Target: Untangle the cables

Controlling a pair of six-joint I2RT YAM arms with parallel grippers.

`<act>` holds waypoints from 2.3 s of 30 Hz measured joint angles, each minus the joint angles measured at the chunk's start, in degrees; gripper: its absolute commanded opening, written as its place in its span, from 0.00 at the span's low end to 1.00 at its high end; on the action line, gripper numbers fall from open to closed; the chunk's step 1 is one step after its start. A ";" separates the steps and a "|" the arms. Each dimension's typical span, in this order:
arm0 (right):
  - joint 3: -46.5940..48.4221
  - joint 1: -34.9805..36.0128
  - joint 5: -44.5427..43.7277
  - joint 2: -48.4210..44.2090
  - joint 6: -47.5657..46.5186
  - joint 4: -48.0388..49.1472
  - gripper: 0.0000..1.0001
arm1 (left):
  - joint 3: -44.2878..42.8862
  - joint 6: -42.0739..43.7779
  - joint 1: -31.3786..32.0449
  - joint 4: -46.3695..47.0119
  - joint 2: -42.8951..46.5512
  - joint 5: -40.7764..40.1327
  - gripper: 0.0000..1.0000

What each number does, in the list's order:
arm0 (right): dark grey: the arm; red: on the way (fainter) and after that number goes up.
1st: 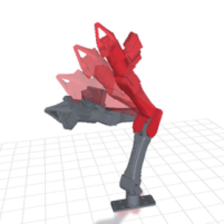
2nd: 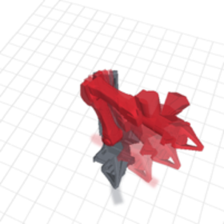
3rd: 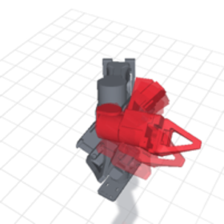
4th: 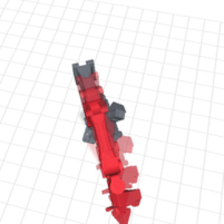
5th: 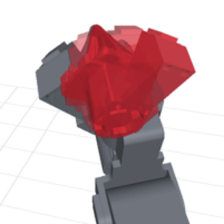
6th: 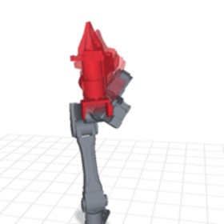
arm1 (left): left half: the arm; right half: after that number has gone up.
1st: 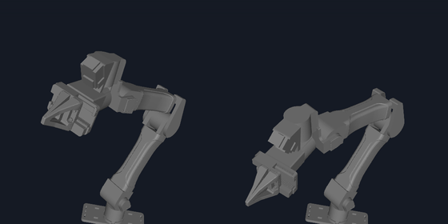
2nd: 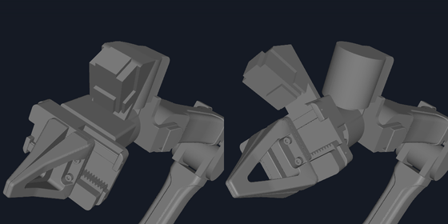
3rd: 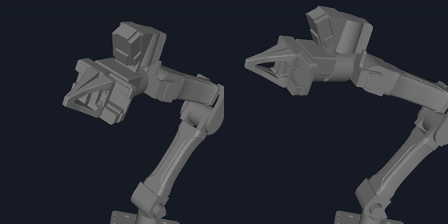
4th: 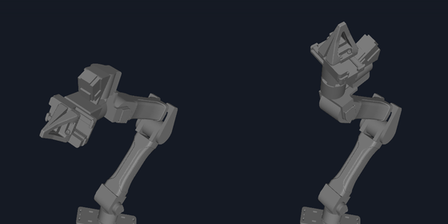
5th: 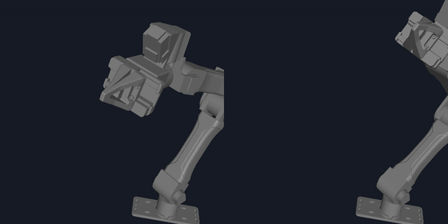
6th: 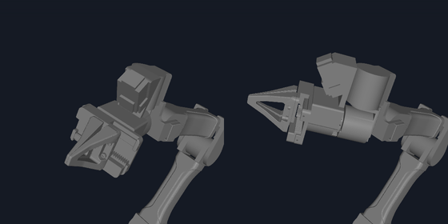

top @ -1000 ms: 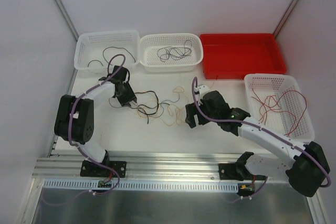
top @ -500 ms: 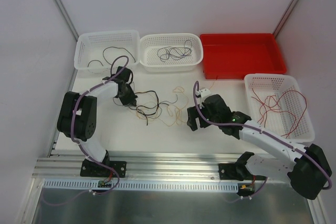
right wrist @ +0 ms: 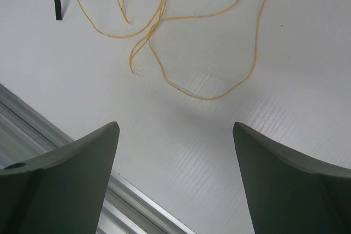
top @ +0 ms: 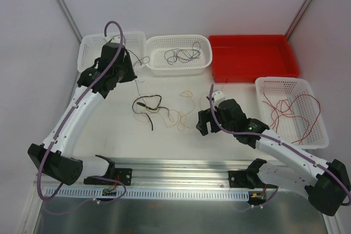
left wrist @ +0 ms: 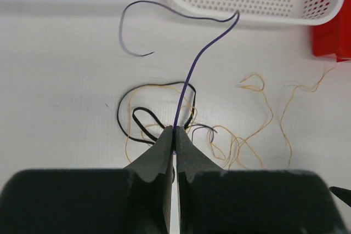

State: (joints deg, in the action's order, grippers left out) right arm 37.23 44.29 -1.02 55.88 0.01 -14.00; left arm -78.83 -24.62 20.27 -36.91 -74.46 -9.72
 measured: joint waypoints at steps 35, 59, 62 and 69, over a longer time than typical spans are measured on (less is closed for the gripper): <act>-0.83 5.35 10.23 7.72 8.26 20.35 0.88 | -15.82 6.27 18.75 -10.56 -6.91 -4.28 0.00; 20.39 13.20 5.27 46.77 5.62 31.85 0.83 | -11.17 0.52 18.75 -10.47 -2.01 -4.37 0.00; 21.27 13.29 4.92 49.66 5.29 32.57 0.67 | -10.97 0.50 18.75 -10.49 -0.48 -4.52 0.00; 21.20 13.11 3.82 52.96 5.14 34.27 0.37 | -10.86 0.59 18.73 -10.91 3.39 -7.63 0.00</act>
State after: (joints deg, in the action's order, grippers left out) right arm 58.43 57.41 2.81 108.84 5.15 20.27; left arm -89.69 -24.03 39.00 -47.81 -71.07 -17.34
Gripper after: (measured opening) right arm 0.397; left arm 0.009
